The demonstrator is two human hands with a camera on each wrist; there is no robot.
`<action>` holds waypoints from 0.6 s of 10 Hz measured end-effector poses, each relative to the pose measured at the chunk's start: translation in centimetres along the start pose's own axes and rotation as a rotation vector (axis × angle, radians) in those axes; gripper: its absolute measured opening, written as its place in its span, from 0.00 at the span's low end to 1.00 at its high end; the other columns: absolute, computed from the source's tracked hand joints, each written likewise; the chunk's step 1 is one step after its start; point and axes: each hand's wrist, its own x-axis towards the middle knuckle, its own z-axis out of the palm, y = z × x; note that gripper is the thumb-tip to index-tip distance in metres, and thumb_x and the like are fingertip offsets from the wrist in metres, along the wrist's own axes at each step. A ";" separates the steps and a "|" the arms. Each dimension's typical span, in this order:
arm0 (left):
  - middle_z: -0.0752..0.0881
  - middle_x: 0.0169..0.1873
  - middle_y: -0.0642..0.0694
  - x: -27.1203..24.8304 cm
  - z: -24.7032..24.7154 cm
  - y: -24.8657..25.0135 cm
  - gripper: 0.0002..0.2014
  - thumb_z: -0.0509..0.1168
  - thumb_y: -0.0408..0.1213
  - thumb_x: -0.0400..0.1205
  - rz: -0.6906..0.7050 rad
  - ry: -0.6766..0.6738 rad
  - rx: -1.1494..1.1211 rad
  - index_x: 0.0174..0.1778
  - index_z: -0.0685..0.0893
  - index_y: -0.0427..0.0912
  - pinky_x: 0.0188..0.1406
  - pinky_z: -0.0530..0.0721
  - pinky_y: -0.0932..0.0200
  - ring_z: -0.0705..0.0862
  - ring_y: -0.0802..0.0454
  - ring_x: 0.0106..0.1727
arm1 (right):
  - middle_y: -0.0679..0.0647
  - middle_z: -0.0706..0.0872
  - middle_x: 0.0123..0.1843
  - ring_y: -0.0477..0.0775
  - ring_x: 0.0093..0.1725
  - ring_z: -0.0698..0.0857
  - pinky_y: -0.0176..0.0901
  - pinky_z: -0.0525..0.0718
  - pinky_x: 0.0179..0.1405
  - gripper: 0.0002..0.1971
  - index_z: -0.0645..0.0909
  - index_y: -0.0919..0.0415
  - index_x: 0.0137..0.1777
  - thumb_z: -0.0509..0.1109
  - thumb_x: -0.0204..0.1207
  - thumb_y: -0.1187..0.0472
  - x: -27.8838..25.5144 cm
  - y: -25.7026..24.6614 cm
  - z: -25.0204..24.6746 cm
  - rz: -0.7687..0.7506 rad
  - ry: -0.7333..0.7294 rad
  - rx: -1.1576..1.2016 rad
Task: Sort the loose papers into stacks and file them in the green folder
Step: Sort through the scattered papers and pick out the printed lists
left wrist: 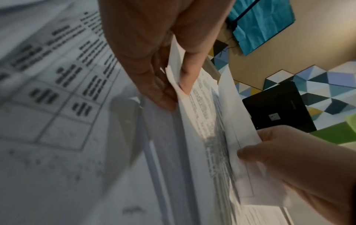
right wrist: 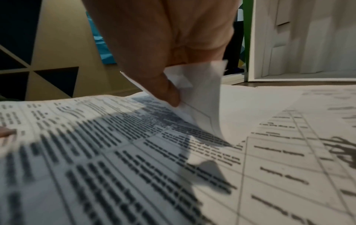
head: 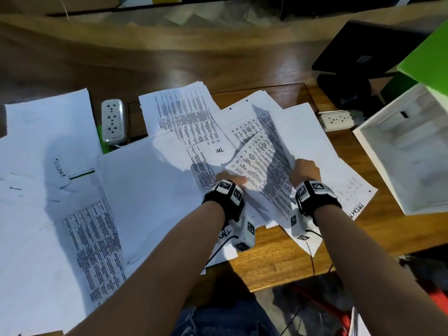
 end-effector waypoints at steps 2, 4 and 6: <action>0.82 0.40 0.43 -0.5 -0.2 0.8 0.02 0.68 0.32 0.79 0.070 0.102 0.103 0.44 0.81 0.39 0.39 0.86 0.64 0.81 0.47 0.39 | 0.68 0.84 0.62 0.68 0.62 0.83 0.50 0.81 0.57 0.14 0.79 0.72 0.62 0.62 0.78 0.68 -0.6 -1.3 0.1 -0.079 -0.022 0.007; 0.74 0.48 0.39 -1.7 1.9 0.7 0.11 0.67 0.37 0.78 0.071 0.159 0.229 0.32 0.73 0.45 0.48 0.73 0.59 0.71 0.50 0.48 | 0.67 0.85 0.60 0.67 0.60 0.84 0.50 0.82 0.57 0.14 0.80 0.70 0.61 0.62 0.78 0.68 -1.1 -1.9 0.3 -0.103 -0.014 0.014; 0.68 0.73 0.36 -1.7 3.7 0.1 0.24 0.67 0.39 0.77 0.044 0.232 0.418 0.70 0.76 0.40 0.72 0.71 0.46 0.71 0.35 0.72 | 0.67 0.86 0.60 0.66 0.60 0.84 0.48 0.81 0.56 0.13 0.79 0.70 0.61 0.61 0.79 0.68 -1.5 -1.1 0.4 -0.132 0.008 -0.001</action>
